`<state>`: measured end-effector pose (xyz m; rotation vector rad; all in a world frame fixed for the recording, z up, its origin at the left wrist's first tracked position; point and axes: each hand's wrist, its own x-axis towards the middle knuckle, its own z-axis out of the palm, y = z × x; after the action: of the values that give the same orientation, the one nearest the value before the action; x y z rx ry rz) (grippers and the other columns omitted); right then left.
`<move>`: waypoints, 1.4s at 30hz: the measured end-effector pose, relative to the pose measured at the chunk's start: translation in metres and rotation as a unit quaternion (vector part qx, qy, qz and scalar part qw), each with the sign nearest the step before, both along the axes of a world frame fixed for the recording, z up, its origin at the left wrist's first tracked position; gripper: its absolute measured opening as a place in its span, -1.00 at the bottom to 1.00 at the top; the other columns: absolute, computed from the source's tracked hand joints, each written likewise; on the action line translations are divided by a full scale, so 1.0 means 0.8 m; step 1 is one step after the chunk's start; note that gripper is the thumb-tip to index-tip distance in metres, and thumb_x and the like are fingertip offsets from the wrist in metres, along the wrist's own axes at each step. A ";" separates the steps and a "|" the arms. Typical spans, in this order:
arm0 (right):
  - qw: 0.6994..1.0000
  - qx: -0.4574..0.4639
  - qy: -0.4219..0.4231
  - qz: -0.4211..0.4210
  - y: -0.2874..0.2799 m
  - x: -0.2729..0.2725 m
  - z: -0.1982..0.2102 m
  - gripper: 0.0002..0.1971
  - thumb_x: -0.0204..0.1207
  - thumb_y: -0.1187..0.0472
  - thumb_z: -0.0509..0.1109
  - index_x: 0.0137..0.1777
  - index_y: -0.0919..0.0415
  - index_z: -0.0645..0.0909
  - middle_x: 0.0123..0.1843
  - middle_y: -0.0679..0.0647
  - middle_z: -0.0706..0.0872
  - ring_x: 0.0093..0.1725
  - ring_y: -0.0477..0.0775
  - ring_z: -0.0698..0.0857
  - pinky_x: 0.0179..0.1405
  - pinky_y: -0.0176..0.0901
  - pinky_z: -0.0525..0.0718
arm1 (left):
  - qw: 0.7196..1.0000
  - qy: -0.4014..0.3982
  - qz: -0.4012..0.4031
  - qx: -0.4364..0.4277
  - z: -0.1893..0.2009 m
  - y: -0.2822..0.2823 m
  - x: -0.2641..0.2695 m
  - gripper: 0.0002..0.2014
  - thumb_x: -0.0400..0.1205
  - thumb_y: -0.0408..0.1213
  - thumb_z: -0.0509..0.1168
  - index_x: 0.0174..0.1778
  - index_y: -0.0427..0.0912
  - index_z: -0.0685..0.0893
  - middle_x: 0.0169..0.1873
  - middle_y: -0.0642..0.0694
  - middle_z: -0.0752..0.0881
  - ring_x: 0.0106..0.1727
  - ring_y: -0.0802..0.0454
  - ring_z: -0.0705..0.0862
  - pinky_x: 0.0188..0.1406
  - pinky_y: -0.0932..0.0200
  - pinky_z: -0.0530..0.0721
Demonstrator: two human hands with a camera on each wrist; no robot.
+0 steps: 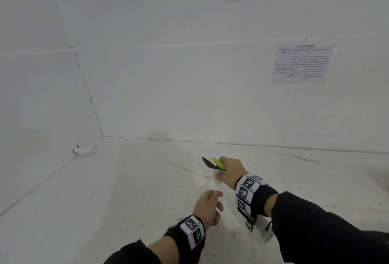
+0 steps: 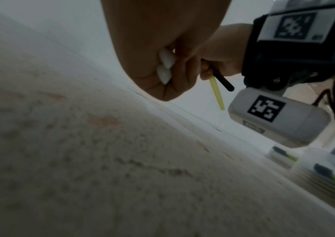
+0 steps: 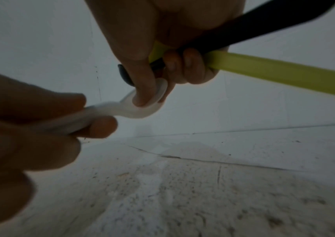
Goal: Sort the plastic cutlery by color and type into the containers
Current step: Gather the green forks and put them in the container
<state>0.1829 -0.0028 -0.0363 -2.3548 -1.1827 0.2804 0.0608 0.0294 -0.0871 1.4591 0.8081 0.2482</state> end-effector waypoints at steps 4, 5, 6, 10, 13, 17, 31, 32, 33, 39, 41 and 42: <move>0.998 0.056 0.001 -0.024 -0.009 -0.023 -0.009 -0.74 0.55 0.31 0.22 0.23 0.27 0.41 0.20 0.16 0.44 -0.08 0.00 0.43 -0.07 -0.29 0.43 | 1.000 -0.019 0.021 -0.003 0.001 -0.006 0.001 -0.77 0.75 -0.22 0.04 -0.14 -0.16 0.54 -0.49 -0.05 0.43 -0.74 0.16 0.25 -0.69 0.39 0.18; 0.997 0.073 0.013 -0.030 -0.011 -0.031 -0.012 -0.68 0.57 0.32 0.19 0.31 0.31 0.37 0.26 0.18 0.38 -0.10 0.00 0.44 -0.05 -0.28 0.49 | 0.999 -0.021 0.028 0.001 0.002 -0.008 0.003 -0.75 0.74 -0.23 0.05 -0.22 -0.16 0.51 -0.53 -0.04 0.38 -0.75 0.17 0.22 -0.70 0.40 0.15; 0.995 0.090 0.023 -0.034 -0.013 -0.038 -0.014 -0.65 0.58 0.34 0.17 0.36 0.33 0.33 0.30 0.19 0.32 -0.11 0.02 0.46 -0.01 -0.24 0.55 | 0.999 -0.023 0.033 0.006 0.002 -0.009 0.005 -0.72 0.74 -0.24 0.05 -0.29 -0.17 0.45 -0.55 -0.03 0.35 -0.75 0.18 0.20 -0.70 0.40 0.13; 0.987 0.117 0.081 -0.072 -0.023 -0.054 -0.014 -0.47 0.55 0.50 0.06 0.52 0.22 0.19 0.38 0.14 0.17 -0.21 0.04 0.50 -0.14 -0.23 0.61 | 0.998 -0.033 0.059 0.000 0.003 -0.020 0.008 -0.69 0.72 -0.27 0.06 -0.37 -0.17 0.38 -0.56 -0.04 0.35 -0.70 0.15 0.20 -0.68 0.38 0.12; 0.977 0.147 0.111 -0.109 -0.031 -0.056 -0.016 -0.52 0.59 0.50 0.02 0.49 0.19 0.28 0.34 0.13 0.19 -0.30 -0.12 0.40 -0.27 -0.46 0.45 | 0.993 -0.051 0.094 -0.043 0.002 -0.030 0.006 -0.76 0.74 -0.27 0.02 -0.19 -0.21 0.49 -0.50 -0.08 0.39 -0.64 0.11 0.24 -0.63 0.37 0.17; 0.981 0.085 0.127 -0.121 -0.038 -0.061 -0.027 -0.76 0.63 0.44 0.04 0.06 0.30 0.54 0.20 0.21 0.42 -0.20 -0.01 0.45 -0.24 -0.44 0.35 | 0.984 -0.107 0.122 -0.078 0.006 -0.033 0.009 -0.75 0.75 -0.26 0.06 0.00 -0.26 0.63 -0.18 -0.30 0.67 -0.35 -0.10 0.58 -0.48 0.16 0.54; 0.968 0.023 0.238 -0.077 -0.069 -0.071 -0.029 -0.72 0.64 0.37 0.02 -0.25 0.09 0.41 -0.34 0.00 0.44 -0.42 -0.11 0.39 -0.49 -0.36 0.32 | 0.987 -0.067 0.132 -0.055 0.001 -0.037 0.011 -0.77 0.69 -0.32 0.19 -0.25 -0.30 0.64 -0.31 -0.33 0.65 -0.27 -0.19 0.65 -0.32 0.04 0.66; 0.969 0.038 0.224 -0.097 -0.071 -0.066 -0.028 -0.74 0.63 0.37 0.03 -0.23 0.10 0.41 -0.29 0.03 0.48 -0.40 -0.10 0.42 -0.46 -0.33 0.33 | 0.987 -0.067 0.130 -0.061 0.003 -0.040 0.011 -0.76 0.70 -0.33 0.17 -0.27 -0.28 0.60 -0.38 -0.25 0.58 -0.37 -0.09 0.56 -0.41 0.14 0.60; 0.968 0.057 0.215 -0.119 -0.071 -0.061 -0.027 -0.79 0.61 0.37 0.05 -0.18 0.13 0.43 -0.18 0.10 0.52 -0.34 -0.03 0.46 -0.39 -0.27 0.38 | 0.987 -0.072 0.126 -0.071 0.003 -0.042 0.012 -0.76 0.71 -0.33 0.15 -0.26 -0.27 0.59 -0.41 -0.19 0.52 -0.41 -0.01 0.48 -0.47 0.20 0.54; 0.959 0.067 0.214 -0.172 -0.079 -0.044 -0.011 -0.68 0.62 0.36 0.03 0.30 0.39 0.46 0.34 0.36 0.46 0.14 0.28 0.58 0.01 -0.11 0.53 | 0.980 -0.120 0.088 -0.131 0.011 -0.075 0.032 -0.75 0.73 -0.30 0.13 -0.10 -0.31 0.67 -0.18 -0.32 0.63 -0.21 -0.13 0.57 -0.24 0.05 0.57; 0.965 0.050 0.195 -0.168 -0.093 -0.038 -0.003 -0.65 0.65 0.34 0.06 0.39 0.38 0.46 0.39 0.31 0.50 0.33 0.25 0.55 0.23 -0.14 0.51 | 0.978 -0.139 0.095 -0.123 0.015 -0.085 0.042 -0.76 0.74 -0.34 0.11 -0.04 -0.37 0.66 -0.22 -0.34 0.65 -0.21 -0.15 0.62 -0.30 0.12 0.65; 0.968 0.053 0.184 -0.162 -0.103 -0.034 0.001 -0.63 0.66 0.32 0.08 0.43 0.35 0.45 0.40 0.27 0.54 0.37 0.20 0.54 0.29 -0.19 0.48 | 0.977 -0.149 0.093 -0.118 0.017 -0.091 0.047 -0.75 0.75 -0.34 0.09 -0.02 -0.38 0.65 -0.23 -0.32 0.67 -0.21 -0.16 0.65 -0.35 0.15 0.67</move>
<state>0.1557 -0.0850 -0.0354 -2.2318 -0.6140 0.5007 0.0986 -0.0435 -0.0733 1.0909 0.7022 0.4843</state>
